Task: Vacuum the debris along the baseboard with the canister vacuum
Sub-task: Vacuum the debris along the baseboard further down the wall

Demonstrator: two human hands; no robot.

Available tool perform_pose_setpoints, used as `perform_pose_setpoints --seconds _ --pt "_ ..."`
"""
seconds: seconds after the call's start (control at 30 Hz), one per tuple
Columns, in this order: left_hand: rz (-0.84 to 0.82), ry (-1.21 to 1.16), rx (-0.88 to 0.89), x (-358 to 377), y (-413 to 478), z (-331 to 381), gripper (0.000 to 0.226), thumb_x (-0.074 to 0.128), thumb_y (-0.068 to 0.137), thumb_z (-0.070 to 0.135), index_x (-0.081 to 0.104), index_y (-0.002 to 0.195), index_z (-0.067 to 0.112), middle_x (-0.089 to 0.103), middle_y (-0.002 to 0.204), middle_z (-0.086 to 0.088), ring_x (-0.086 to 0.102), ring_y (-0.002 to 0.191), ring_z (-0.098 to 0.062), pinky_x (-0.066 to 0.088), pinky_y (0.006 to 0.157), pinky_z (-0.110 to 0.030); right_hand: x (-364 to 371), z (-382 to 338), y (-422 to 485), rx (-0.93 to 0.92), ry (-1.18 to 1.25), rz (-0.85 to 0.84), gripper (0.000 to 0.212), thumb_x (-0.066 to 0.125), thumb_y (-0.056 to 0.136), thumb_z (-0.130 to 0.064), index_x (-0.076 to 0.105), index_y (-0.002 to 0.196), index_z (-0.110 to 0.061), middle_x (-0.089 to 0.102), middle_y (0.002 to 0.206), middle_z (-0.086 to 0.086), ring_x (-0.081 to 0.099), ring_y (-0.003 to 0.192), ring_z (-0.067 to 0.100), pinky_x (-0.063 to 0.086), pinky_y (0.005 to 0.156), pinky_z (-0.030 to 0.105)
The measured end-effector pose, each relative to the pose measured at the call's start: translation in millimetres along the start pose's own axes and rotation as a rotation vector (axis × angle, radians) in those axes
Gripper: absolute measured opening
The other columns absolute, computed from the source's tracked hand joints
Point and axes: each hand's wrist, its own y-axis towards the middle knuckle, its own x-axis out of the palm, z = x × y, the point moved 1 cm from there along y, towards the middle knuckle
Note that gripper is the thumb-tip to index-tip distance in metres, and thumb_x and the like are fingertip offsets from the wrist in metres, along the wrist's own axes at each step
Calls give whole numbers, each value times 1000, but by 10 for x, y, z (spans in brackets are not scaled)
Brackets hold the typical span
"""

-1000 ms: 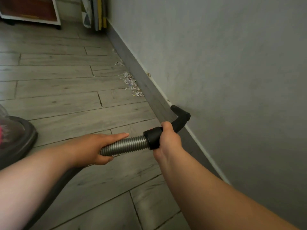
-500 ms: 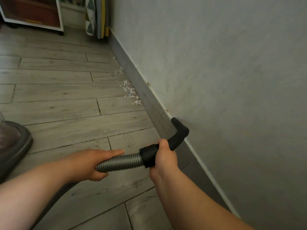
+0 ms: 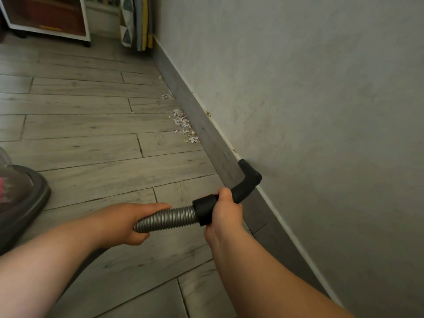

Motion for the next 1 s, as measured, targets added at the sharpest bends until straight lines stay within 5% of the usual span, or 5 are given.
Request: perform_pose_setpoints --seconds 0.17,0.37,0.53,1.0 --pt "11 32 -20 -61 3 33 73 62 84 34 20 136 64 56 119 25 54 97 6 46 86 -16 38 21 51 4 16 -13 19 58 91 -24 49 106 -21 63 95 9 63 89 27 56 77 43" --pt "52 103 2 -73 24 134 76 59 85 43 2 124 76 52 126 24 52 103 4 45 88 -15 -40 -11 184 28 101 -31 17 60 90 -23 53 104 -16 65 88 10 64 78 26 58 79 46" --pt "117 65 12 -118 67 242 79 61 86 40 1 128 71 53 120 23 48 86 10 36 69 -1 5 -136 309 28 121 -56 23 61 89 -24 53 109 -15 65 88 10 64 72 25 59 75 46" --pt "124 -7 -79 -311 394 91 85 63 87 43 -5 132 66 49 120 22 50 91 1 37 74 -7 535 -528 616 -25 -91 -56 30 59 91 -27 51 116 -14 64 97 10 65 86 29 57 81 48"
